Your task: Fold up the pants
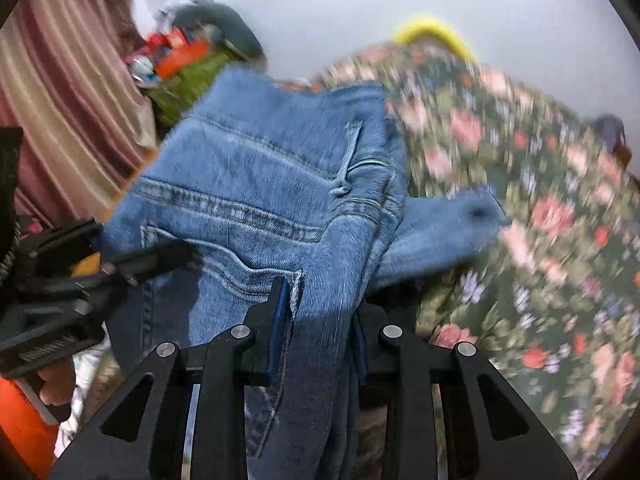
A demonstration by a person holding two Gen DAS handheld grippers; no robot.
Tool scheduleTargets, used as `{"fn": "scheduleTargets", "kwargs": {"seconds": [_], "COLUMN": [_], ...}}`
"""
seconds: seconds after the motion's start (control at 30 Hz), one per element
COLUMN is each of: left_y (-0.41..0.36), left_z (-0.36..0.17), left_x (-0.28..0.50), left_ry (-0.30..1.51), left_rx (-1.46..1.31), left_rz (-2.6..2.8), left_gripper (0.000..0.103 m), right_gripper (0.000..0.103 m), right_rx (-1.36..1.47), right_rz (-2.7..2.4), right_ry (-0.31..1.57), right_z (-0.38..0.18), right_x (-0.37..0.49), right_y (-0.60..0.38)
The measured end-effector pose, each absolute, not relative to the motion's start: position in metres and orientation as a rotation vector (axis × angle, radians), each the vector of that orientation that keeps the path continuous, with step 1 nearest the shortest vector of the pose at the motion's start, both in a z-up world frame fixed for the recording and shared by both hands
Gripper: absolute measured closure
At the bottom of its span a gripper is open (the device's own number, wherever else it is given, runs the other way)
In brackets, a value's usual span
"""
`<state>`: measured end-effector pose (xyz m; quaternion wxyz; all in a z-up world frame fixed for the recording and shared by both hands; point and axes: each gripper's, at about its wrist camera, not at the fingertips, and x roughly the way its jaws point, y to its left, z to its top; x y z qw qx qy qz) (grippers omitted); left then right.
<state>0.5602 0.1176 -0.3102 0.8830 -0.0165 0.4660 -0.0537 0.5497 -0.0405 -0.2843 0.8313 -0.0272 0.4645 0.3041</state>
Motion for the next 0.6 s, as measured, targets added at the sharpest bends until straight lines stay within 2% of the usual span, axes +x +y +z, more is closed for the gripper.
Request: {"fn": "scheduleTargets", "kwargs": {"seconds": [0.03,0.1,0.17,0.27,0.37,0.6], "left_y": [0.125,0.141,0.155,0.154,0.155,0.171], "left_z": [-0.336,-0.367,-0.374,-0.362,-0.341,-0.251], "left_x": [0.570,0.580,0.576,0.565,0.551,0.487], "left_ry": [1.028,1.105,1.075,1.056,1.032,0.870], "left_rx": [-0.062,-0.183,-0.306,-0.293,-0.193,-0.148], "left_rz": [-0.095,-0.123,-0.138,-0.114,-0.029,0.017], "left_gripper": [0.064,0.056,0.054,0.049,0.049,0.049], "right_gripper": [0.078,0.076,0.076,0.075,0.071,0.071], "right_rx": [-0.051,-0.039,-0.052,-0.122,-0.094,-0.077], "right_rz": [0.643,0.649,0.655,0.645,0.632,0.579], "right_ry": [0.995,1.006,1.019,1.000,1.014,0.919], "right_z": [-0.296,-0.303,-0.303,-0.298,-0.295,-0.238], "right_x": [0.554,0.558,0.557,0.545,0.540,0.503], "right_y": [-0.043,-0.045,-0.044,-0.046,-0.060,-0.102]}}
